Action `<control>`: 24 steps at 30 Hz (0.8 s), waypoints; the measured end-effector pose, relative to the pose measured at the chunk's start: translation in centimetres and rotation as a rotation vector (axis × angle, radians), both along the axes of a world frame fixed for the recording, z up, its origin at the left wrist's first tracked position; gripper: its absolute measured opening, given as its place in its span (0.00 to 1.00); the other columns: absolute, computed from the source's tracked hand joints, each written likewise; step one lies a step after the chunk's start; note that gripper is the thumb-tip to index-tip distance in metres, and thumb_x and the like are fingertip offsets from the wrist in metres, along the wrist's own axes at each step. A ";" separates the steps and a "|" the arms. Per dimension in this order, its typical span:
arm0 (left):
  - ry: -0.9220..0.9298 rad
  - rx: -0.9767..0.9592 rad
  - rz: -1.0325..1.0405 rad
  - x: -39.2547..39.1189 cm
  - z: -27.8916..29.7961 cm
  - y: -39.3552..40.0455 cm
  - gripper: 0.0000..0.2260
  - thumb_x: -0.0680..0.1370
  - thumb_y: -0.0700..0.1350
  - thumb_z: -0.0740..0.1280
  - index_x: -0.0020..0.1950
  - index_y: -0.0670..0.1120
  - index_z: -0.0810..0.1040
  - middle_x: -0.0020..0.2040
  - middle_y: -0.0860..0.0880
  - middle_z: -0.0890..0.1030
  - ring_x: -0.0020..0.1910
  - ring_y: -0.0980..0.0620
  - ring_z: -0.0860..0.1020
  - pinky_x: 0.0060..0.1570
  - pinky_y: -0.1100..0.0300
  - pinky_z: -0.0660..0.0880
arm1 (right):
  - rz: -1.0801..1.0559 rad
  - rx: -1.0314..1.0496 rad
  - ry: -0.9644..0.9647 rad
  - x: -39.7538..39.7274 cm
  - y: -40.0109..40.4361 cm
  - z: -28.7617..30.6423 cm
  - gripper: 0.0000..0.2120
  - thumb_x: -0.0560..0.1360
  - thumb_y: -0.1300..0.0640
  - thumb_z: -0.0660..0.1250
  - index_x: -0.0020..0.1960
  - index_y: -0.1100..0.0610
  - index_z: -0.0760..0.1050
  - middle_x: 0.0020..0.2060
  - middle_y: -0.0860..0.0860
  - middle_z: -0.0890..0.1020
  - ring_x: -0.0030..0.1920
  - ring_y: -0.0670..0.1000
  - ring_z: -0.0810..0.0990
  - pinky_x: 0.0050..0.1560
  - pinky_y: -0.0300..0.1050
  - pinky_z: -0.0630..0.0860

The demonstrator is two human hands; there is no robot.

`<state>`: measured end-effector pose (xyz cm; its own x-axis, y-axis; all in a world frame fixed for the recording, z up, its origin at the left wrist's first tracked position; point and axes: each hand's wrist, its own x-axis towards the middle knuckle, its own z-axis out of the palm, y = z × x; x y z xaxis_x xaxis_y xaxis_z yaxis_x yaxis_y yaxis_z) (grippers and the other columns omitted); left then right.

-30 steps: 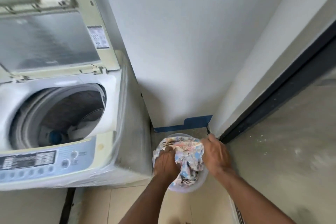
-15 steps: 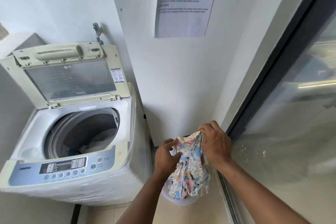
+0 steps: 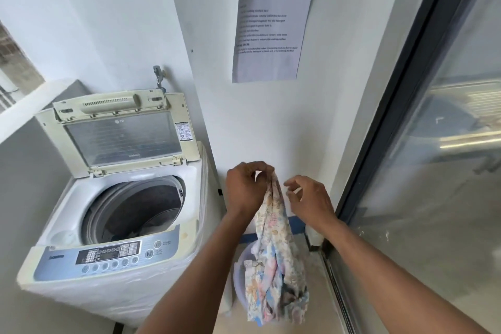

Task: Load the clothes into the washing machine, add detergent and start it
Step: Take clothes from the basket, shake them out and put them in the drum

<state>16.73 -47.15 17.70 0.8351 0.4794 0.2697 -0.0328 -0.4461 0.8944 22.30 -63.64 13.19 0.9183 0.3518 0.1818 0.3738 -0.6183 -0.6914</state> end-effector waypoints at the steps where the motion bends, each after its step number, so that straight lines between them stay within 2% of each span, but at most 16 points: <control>1: -0.004 0.040 -0.002 0.1 0.7 -0.2 0.18 0.73 0.31 0.67 0.39 0.55 0.86 0.40 0.57 0.87 0.35 0.62 0.80 0.37 0.69 0.72 | 0.026 0.015 0.010 -0.2 0.1 0.4 0.10 0.76 0.54 0.73 0.57 0.49 0.81 0.47 0.43 0.83 0.40 0.43 0.82 0.45 0.49 0.83; 3: -0.038 0.072 -0.022 0.1 1.9 -0.5 0.18 0.71 0.32 0.66 0.39 0.55 0.86 0.40 0.58 0.87 0.40 0.59 0.82 0.40 0.63 0.76 | 0.054 0.048 0.023 -0.5 0.4 1.3 0.13 0.74 0.48 0.73 0.57 0.48 0.82 0.48 0.40 0.83 0.39 0.41 0.82 0.43 0.47 0.83; 5: -0.090 0.044 -0.035 0.2 2.9 -0.7 0.18 0.71 0.31 0.65 0.39 0.53 0.86 0.39 0.59 0.87 0.38 0.59 0.81 0.40 0.60 0.76 | 0.058 0.091 0.014 -0.4 0.8 2.3 0.12 0.73 0.47 0.74 0.56 0.47 0.82 0.47 0.38 0.84 0.37 0.41 0.82 0.41 0.44 0.82; 9: -0.211 0.023 -0.016 0.9 6.0 -0.9 0.18 0.71 0.31 0.66 0.39 0.53 0.86 0.37 0.57 0.86 0.31 0.62 0.75 0.38 0.65 0.70 | -0.002 0.231 -0.094 0.1 2.0 4.6 0.01 0.75 0.57 0.75 0.46 0.52 0.85 0.38 0.41 0.85 0.36 0.40 0.82 0.39 0.40 0.78; 11: -0.263 0.005 -0.012 1.2 7.4 -0.9 0.17 0.71 0.31 0.66 0.39 0.53 0.85 0.37 0.55 0.86 0.30 0.60 0.73 0.36 0.65 0.68 | -0.028 0.273 -0.173 0.6 2.4 6.2 0.05 0.76 0.63 0.73 0.45 0.55 0.87 0.37 0.44 0.86 0.36 0.41 0.83 0.38 0.43 0.80; 13: -0.309 -0.016 -0.004 1.5 8.1 -0.5 0.16 0.73 0.31 0.68 0.41 0.53 0.85 0.40 0.55 0.87 0.32 0.57 0.72 0.37 0.64 0.69 | -0.038 0.296 -0.297 1.1 2.7 8.0 0.10 0.75 0.68 0.70 0.46 0.57 0.87 0.37 0.49 0.87 0.35 0.46 0.83 0.36 0.48 0.81; 15: -0.340 -0.001 0.003 1.5 8.0 0.2 0.13 0.74 0.34 0.71 0.46 0.53 0.85 0.44 0.58 0.86 0.39 0.55 0.75 0.41 0.59 0.72 | -0.054 0.334 -0.424 1.7 2.9 10.1 0.11 0.75 0.69 0.69 0.48 0.58 0.87 0.38 0.52 0.87 0.36 0.50 0.83 0.37 0.50 0.81; 17: -0.336 0.032 0.006 1.4 7.4 0.9 0.12 0.76 0.39 0.74 0.55 0.54 0.83 0.48 0.59 0.85 0.44 0.52 0.77 0.44 0.55 0.74 | -0.079 0.385 -0.553 2.3 3.0 12.4 0.12 0.76 0.68 0.69 0.53 0.58 0.87 0.41 0.53 0.87 0.38 0.50 0.84 0.40 0.48 0.82; 20: -0.255 0.089 -0.012 1.3 6.0 1.6 0.21 0.75 0.46 0.78 0.66 0.53 0.79 0.56 0.58 0.83 0.50 0.54 0.78 0.46 0.60 0.76 | -0.094 0.456 -0.660 3.1 3.6 14.9 0.12 0.76 0.67 0.68 0.55 0.60 0.86 0.41 0.53 0.87 0.39 0.51 0.85 0.42 0.47 0.82; 21: -0.210 0.109 -0.028 1.3 5.7 1.6 0.20 0.74 0.47 0.79 0.65 0.53 0.80 0.56 0.57 0.84 0.50 0.55 0.79 0.47 0.60 0.76 | -0.074 0.434 -0.652 3.2 3.9 15.3 0.12 0.76 0.67 0.68 0.55 0.60 0.87 0.42 0.53 0.87 0.40 0.51 0.85 0.43 0.48 0.82; 22: -0.167 0.126 -0.041 1.3 5.4 1.7 0.15 0.75 0.48 0.78 0.60 0.52 0.82 0.52 0.57 0.85 0.48 0.55 0.80 0.47 0.58 0.77 | -0.044 0.381 -0.632 3.3 4.1 15.6 0.12 0.75 0.67 0.68 0.54 0.60 0.87 0.43 0.54 0.88 0.41 0.51 0.86 0.44 0.49 0.83; 23: -0.124 0.134 -0.048 1.4 5.1 1.8 0.07 0.75 0.47 0.77 0.52 0.52 0.83 0.46 0.57 0.85 0.45 0.55 0.80 0.45 0.55 0.77 | -0.020 0.320 -0.618 3.4 4.2 15.8 0.13 0.75 0.68 0.68 0.53 0.59 0.87 0.43 0.54 0.88 0.41 0.52 0.86 0.44 0.51 0.84; 24: -0.096 0.135 -0.033 1.3 5.0 1.9 0.05 0.76 0.46 0.76 0.43 0.53 0.82 0.39 0.57 0.83 0.41 0.56 0.79 0.42 0.55 0.76 | -0.013 0.279 -0.625 3.5 4.2 16.2 0.13 0.73 0.69 0.68 0.53 0.59 0.87 0.42 0.54 0.88 0.40 0.52 0.86 0.43 0.52 0.83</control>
<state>18.02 -45.29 22.71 0.8171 0.4064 0.4089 -0.1313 -0.5595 0.8184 25.81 -59.42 29.38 0.6155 0.2043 0.7612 0.7481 -0.4555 -0.4826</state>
